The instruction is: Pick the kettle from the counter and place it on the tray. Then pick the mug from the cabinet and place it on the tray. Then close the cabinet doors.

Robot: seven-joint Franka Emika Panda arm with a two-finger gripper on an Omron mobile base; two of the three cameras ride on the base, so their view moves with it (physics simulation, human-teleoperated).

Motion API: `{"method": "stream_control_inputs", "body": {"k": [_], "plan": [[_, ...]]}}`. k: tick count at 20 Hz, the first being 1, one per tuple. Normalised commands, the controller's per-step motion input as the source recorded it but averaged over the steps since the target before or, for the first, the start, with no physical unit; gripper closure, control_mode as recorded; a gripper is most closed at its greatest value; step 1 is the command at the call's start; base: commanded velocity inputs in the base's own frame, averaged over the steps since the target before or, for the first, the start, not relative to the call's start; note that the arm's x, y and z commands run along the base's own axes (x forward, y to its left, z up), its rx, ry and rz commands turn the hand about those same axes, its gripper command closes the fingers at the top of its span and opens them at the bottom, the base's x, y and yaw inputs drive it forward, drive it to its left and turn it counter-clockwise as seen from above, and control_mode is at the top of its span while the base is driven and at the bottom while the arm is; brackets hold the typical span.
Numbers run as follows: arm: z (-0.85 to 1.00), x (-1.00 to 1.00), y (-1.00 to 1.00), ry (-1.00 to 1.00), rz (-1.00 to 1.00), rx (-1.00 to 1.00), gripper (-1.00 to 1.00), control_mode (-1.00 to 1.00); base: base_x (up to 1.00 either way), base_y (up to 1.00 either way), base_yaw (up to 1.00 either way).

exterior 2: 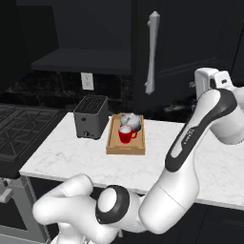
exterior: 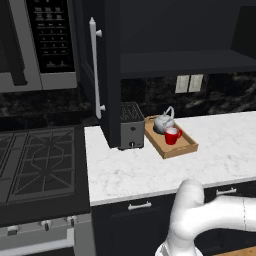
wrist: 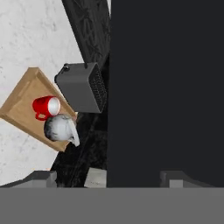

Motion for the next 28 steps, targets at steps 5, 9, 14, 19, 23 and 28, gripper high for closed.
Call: {"method": "stream_control_inputs", "body": {"k": [5,9,14,19,23,28], "plan": [[-0.11,0.50,0.82,0.00,-0.34,-0.04,-1.00,-1.00,0.00,0.00,0.00],[0.00,0.66,0.67,0.00,-0.32,-0.01,-1.00,-1.00,0.00,0.00,0.00],[0.00,0.82,0.52,0.00,-0.30,0.00,-1.00,-1.00,0.00,0.00,0.00],[0.00,0.85,0.37,0.00,-0.24,0.00,-1.00,-1.00,0.00,0.00,0.00],[0.00,0.89,0.31,0.00,-0.23,0.00,-1.00,-1.00,0.00,0.00,0.00],[0.00,0.87,0.26,0.01,-0.22,0.00,-1.00,-1.00,0.00,0.00,0.00]]}}
